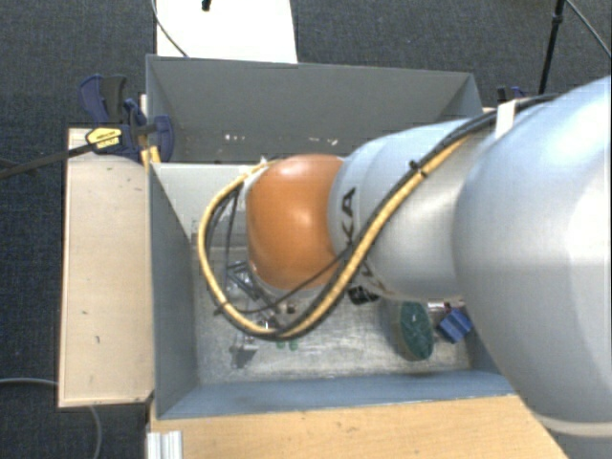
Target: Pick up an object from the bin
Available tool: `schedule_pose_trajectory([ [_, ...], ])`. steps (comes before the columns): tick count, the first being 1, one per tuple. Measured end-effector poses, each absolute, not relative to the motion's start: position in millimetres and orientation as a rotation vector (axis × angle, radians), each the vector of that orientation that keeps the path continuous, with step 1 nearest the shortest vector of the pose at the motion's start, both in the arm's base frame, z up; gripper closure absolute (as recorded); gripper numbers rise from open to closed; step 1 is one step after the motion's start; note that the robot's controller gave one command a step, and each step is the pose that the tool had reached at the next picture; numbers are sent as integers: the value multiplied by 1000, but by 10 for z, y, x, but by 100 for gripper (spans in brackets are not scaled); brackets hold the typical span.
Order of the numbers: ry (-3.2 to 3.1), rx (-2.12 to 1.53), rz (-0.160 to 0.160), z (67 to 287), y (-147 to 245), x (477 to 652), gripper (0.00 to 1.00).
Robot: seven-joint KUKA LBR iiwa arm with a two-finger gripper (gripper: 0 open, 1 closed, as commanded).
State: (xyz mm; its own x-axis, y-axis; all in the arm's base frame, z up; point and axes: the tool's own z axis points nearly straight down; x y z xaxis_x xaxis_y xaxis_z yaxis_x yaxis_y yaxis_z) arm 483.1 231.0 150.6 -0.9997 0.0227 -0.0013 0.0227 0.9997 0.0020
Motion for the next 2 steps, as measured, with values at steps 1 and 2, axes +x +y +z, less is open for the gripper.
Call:
schedule_pose_trajectory([
  [1, 3124, -263, 3, 710, 1755, 5505, 0],
  [2, 3111, -428, -2, 1095, 1239, 5336, 0],
])
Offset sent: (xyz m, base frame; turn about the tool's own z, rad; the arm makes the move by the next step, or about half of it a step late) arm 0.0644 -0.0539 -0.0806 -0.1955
